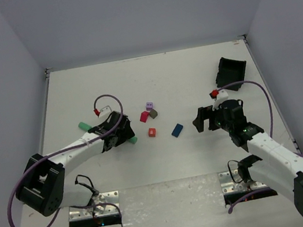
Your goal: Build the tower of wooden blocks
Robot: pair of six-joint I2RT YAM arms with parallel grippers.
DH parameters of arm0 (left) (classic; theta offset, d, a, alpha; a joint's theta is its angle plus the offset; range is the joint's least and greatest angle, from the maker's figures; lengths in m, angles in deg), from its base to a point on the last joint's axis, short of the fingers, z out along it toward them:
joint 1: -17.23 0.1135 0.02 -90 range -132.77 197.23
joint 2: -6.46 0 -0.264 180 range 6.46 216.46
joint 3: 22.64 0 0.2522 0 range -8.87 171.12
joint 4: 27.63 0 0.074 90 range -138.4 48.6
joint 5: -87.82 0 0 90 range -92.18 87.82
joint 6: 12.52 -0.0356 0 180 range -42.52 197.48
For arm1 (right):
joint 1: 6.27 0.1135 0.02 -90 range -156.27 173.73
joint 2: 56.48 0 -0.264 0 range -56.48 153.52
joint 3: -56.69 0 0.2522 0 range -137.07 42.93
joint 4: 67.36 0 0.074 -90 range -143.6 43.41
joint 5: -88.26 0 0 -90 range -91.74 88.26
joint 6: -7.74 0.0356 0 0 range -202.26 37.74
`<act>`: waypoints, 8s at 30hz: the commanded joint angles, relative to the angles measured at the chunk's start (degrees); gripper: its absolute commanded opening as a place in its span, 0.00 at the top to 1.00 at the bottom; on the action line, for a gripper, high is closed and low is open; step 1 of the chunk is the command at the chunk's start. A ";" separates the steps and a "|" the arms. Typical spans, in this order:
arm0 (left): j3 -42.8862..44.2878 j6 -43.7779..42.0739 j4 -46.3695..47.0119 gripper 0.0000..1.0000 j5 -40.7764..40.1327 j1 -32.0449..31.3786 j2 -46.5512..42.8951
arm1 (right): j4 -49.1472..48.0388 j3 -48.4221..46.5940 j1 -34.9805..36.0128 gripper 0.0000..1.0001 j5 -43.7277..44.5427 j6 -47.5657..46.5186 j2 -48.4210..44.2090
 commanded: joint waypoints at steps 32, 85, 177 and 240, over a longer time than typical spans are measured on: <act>-2.48 3.74 3.76 0.71 -0.39 5.44 2.34 | -0.95 -2.84 0.19 0.01 1.07 0.63 1.39; 0.76 0.73 4.23 0.49 5.35 -21.45 3.99 | 0.29 -3.43 0.34 0.01 -2.21 1.00 2.78; -12.24 8.39 3.89 0.00 -7.02 -7.39 -21.53 | -9.93 -21.02 42.71 0.88 -4.38 -27.69 42.77; -12.05 6.82 4.32 0.00 -7.11 -7.40 -19.33 | -9.86 -26.26 43.67 0.78 -5.54 -25.74 50.94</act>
